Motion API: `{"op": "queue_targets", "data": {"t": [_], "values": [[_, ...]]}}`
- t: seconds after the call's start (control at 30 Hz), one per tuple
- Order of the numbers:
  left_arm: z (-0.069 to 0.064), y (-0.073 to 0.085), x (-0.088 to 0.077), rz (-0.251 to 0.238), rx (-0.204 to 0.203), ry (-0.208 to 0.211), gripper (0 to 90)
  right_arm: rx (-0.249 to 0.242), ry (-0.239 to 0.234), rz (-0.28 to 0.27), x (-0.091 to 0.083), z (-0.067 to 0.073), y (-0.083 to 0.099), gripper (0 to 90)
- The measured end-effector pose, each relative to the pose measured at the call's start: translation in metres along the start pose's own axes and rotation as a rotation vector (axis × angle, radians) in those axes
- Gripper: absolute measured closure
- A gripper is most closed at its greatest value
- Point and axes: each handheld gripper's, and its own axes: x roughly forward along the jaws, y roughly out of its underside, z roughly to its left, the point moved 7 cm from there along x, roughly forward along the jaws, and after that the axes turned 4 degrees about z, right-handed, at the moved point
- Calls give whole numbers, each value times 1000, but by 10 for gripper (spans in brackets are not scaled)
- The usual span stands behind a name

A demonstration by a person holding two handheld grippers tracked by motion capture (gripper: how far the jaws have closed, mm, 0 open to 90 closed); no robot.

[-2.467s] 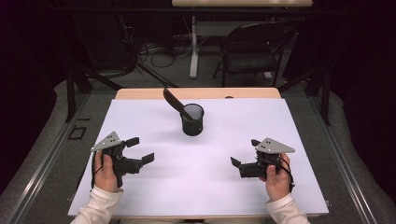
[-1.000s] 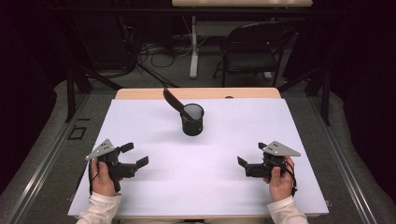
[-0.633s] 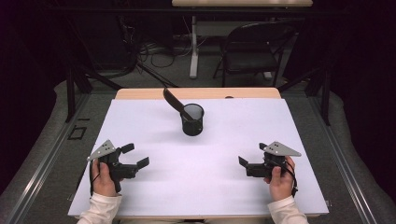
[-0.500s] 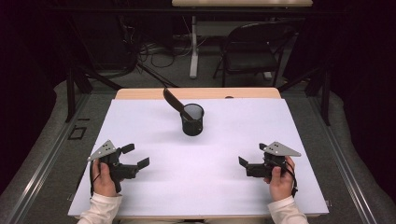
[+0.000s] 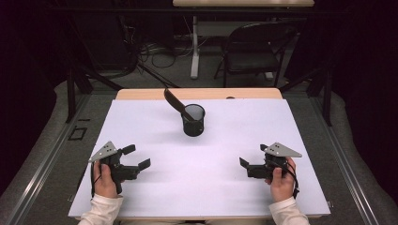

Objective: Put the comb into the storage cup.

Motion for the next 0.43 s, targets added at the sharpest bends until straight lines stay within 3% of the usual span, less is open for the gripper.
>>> {"op": "queue_targets", "data": {"t": [0.43], "values": [[1, 1, 0, 2, -2, -6, 9, -2, -3, 4, 1, 1, 1, 14]]}}
